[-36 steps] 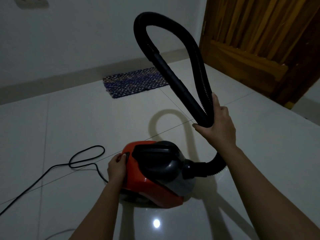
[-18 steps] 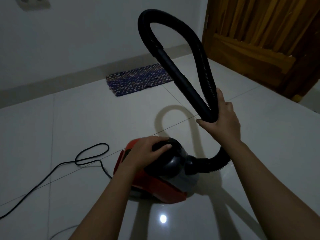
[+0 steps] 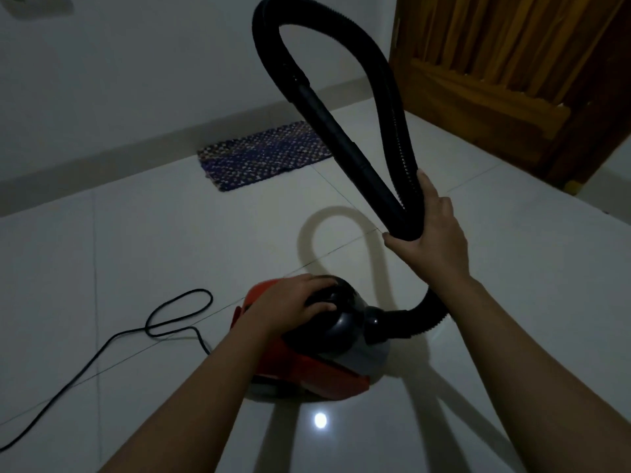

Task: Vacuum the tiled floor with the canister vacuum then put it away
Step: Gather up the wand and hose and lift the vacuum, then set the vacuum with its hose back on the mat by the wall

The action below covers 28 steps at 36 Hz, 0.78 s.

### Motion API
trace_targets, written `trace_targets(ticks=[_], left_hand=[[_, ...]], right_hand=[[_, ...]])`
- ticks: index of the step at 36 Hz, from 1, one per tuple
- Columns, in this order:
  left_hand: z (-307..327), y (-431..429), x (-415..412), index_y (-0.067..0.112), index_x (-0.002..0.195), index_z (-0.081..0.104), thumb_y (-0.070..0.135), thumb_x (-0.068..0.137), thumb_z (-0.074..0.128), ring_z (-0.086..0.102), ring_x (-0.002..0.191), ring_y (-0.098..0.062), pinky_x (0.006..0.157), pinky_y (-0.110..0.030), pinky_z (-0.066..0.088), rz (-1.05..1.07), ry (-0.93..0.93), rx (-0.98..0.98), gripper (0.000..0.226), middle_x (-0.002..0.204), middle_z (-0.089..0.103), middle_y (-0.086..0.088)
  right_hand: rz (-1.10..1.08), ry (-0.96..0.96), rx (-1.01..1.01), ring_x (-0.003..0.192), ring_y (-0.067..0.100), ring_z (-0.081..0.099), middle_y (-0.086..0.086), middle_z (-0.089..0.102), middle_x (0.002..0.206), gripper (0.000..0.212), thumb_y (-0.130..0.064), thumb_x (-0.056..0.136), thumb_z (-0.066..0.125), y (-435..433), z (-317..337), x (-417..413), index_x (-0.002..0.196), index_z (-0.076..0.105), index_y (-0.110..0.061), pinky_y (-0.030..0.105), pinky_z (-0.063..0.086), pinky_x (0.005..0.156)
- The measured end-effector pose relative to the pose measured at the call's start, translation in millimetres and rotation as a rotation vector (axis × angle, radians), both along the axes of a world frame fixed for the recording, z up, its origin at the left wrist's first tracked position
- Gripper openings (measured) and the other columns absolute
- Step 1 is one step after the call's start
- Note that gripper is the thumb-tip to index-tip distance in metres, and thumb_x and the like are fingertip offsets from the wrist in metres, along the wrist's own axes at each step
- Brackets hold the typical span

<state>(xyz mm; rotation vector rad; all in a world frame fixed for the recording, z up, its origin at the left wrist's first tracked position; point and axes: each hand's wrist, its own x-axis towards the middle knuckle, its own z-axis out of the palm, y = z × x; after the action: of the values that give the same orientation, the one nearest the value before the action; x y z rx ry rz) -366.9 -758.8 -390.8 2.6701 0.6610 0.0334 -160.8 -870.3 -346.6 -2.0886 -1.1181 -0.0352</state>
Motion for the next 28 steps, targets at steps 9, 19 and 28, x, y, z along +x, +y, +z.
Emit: trace_targets(ticks=[9, 19, 28], left_hand=[[70.9, 1.7, -62.8, 0.023, 0.139, 0.042, 0.038, 0.091, 0.053, 0.050, 0.123, -0.021, 0.103, -0.030, 0.040, 0.183, 0.109, -0.232, 0.052, 0.137, 0.052, -0.006], [273.9, 43.2, -130.7, 0.025, 0.134, 0.050, 0.032, 0.087, 0.062, 0.056, 0.118, -0.015, 0.093, -0.020, 0.040, 0.676, -0.075, -0.405, 0.049, 0.130, 0.060, 0.000], [427.3, 174.5, -110.3, 0.021, 0.127, 0.058, 0.016, 0.085, 0.066, 0.058, 0.114, -0.012, 0.099, -0.025, 0.043, 0.836, -0.167, -0.481, 0.043, 0.122, 0.064, 0.002]], right_hand=[[0.073, 0.091, 0.088, 0.103, 0.028, 0.056, 0.012, 0.049, 0.124, 0.099, -0.023, 0.071, 0.077, 34.2, 92.3, -44.1, 0.152, 0.019, -0.021, 0.036, 0.050, 0.078], [0.267, 0.260, 0.202, 0.109, -0.004, 0.037, 0.010, 0.041, 0.132, 0.096, -0.007, 0.073, 0.079, 150.3, 300.9, -100.1, 0.148, 0.020, -0.001, 0.007, 0.029, 0.088], [0.385, 0.377, 0.295, 0.124, -0.012, 0.027, -0.006, 0.027, 0.136, 0.100, -0.006, 0.073, 0.079, 294.3, 431.9, -79.0, 0.149, 0.014, 0.000, -0.006, 0.022, 0.097]])
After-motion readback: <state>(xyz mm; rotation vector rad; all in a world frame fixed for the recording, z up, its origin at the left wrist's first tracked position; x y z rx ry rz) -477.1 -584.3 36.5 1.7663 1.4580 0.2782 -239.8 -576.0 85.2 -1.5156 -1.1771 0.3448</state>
